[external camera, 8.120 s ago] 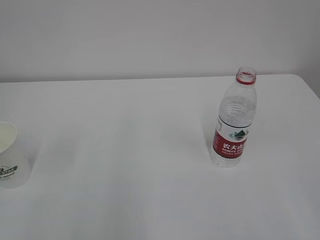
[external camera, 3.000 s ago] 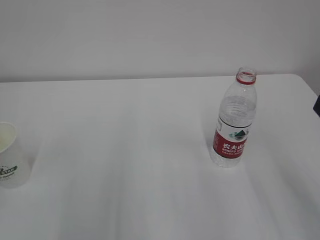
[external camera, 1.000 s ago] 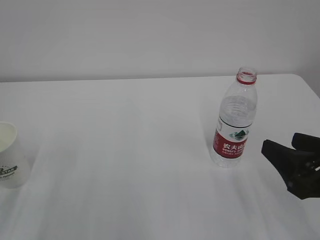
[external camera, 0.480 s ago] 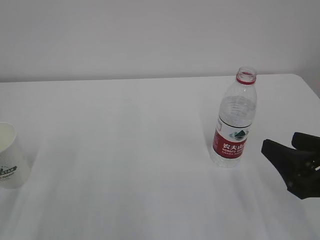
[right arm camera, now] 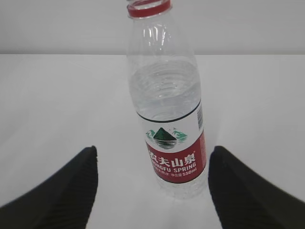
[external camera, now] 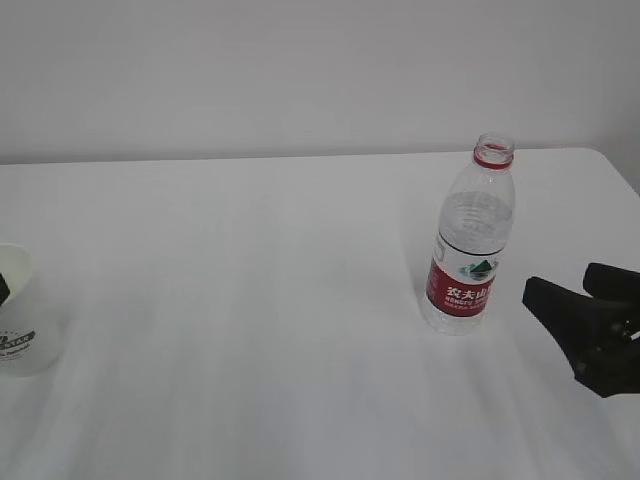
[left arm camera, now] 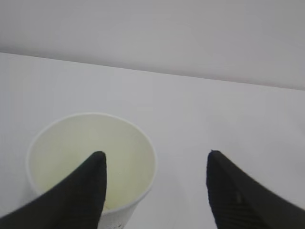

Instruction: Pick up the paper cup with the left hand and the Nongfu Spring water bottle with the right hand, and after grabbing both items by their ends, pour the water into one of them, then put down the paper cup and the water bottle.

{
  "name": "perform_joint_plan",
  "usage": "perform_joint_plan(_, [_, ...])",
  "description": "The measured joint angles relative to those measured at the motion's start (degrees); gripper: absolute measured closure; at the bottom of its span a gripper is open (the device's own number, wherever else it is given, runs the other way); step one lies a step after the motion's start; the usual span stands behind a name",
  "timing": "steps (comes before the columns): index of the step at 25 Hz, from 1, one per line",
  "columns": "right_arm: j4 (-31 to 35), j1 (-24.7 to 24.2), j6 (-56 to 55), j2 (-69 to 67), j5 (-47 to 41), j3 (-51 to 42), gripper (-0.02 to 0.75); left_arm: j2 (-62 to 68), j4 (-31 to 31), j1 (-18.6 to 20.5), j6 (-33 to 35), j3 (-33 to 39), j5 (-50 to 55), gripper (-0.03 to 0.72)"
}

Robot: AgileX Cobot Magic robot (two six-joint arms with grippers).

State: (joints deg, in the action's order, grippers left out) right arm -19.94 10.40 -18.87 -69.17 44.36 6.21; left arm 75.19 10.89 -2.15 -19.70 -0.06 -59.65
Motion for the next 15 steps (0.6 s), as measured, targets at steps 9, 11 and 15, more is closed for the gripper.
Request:
perform_joint_plan(9, [0.0, 0.0, 0.0, 0.0, 0.1, 0.0, 0.186, 5.8, 0.2, 0.0, 0.1, 0.0, -5.2, 0.218])
perform_joint_plan(11, [0.0, 0.0, 0.0, 0.0, 0.1, 0.0, 0.186, 5.8, 0.2, 0.0, 0.3, 0.0, -5.5, 0.219])
perform_joint_plan(15, [0.0, 0.0, 0.0, 0.0, 0.1, 0.0, 0.186, 5.8, -1.0, 0.0, 0.8, 0.0, -5.5, 0.221])
